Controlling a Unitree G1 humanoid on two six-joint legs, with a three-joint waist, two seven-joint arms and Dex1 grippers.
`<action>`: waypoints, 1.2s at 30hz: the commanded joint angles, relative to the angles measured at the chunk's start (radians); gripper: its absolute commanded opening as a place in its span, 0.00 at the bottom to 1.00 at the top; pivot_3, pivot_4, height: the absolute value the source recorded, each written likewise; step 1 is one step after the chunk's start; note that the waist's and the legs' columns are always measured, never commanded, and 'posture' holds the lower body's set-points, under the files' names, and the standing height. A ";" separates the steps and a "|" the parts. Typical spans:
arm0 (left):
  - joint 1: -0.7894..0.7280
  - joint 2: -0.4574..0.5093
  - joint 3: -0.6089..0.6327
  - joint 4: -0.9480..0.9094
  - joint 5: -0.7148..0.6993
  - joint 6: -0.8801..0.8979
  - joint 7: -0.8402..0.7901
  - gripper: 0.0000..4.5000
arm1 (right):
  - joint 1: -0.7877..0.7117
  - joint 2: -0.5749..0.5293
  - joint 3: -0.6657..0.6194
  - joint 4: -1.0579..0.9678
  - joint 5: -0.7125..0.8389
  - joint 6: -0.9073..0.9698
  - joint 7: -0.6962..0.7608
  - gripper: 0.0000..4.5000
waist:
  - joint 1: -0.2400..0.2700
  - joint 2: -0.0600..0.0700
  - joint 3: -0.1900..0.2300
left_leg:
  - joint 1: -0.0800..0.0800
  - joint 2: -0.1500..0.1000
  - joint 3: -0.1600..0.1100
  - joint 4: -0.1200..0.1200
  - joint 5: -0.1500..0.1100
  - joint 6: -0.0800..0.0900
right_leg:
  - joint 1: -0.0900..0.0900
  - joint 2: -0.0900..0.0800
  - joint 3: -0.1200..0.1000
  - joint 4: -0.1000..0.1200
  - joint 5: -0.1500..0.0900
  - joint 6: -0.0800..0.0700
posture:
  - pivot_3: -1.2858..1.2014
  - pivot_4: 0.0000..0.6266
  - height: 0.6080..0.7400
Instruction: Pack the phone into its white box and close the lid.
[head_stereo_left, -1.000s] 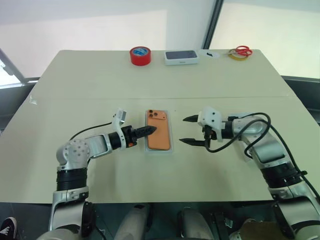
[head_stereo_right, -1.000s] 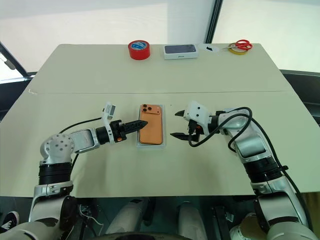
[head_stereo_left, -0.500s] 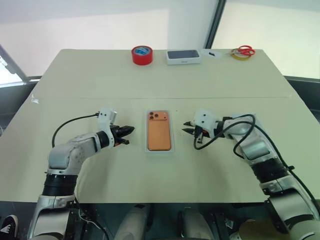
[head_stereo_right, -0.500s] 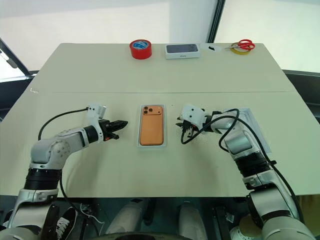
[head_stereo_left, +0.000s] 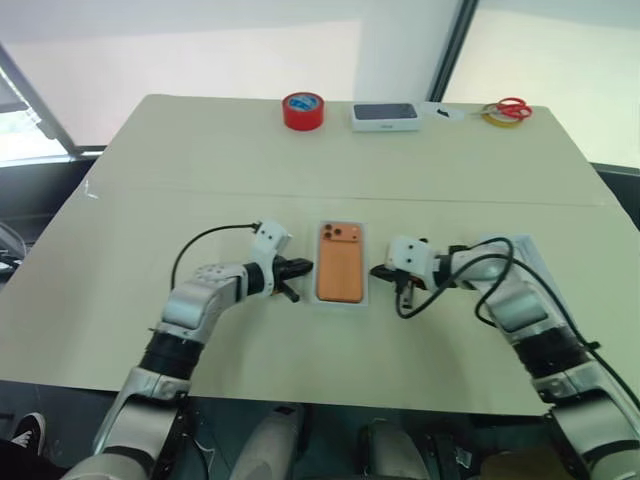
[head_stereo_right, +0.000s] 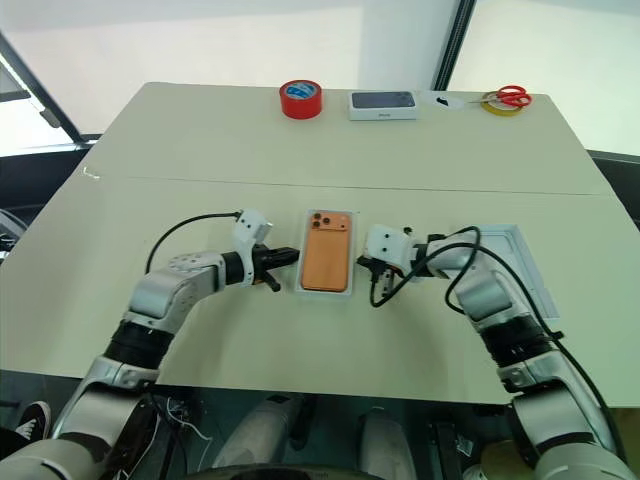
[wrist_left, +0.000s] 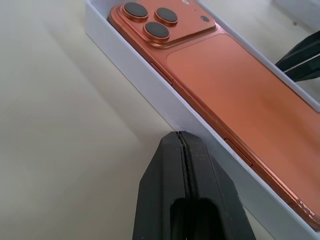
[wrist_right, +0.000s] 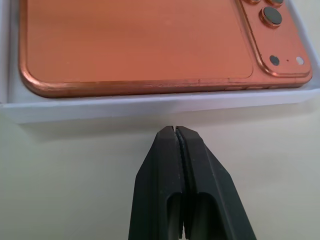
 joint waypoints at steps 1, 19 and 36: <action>-0.039 -0.077 -0.098 0.058 0.039 -0.057 -0.073 0.00 | 0.051 -0.073 -0.068 -0.052 0.021 0.005 0.017 0.01 | 0.007 0.000 0.000 | -0.001 0.000 0.000 0.001 0.000 0.001 | 0.000 0.000 0.000 -0.001 0.000 0.000 | 0.52 0.24 1.00; -0.169 -0.200 -0.083 0.314 0.165 -0.198 -0.132 0.00 | 0.273 -0.229 -0.228 -0.157 0.110 0.016 0.026 0.01 | -0.010 0.000 0.000 | -0.006 -0.001 0.000 0.011 -0.004 0.006 | 0.001 -0.001 -0.002 -0.001 0.000 0.001 | 0.52 0.24 1.00; -0.132 -0.149 -0.011 0.221 0.122 -0.173 -0.171 0.00 | 0.200 -0.245 -0.300 -0.109 0.166 0.099 0.022 0.01 | -0.025 0.001 0.001 | -0.006 -0.001 0.000 0.012 -0.004 0.006 | 0.000 0.000 -0.002 0.000 0.000 0.003 | 0.52 0.24 1.00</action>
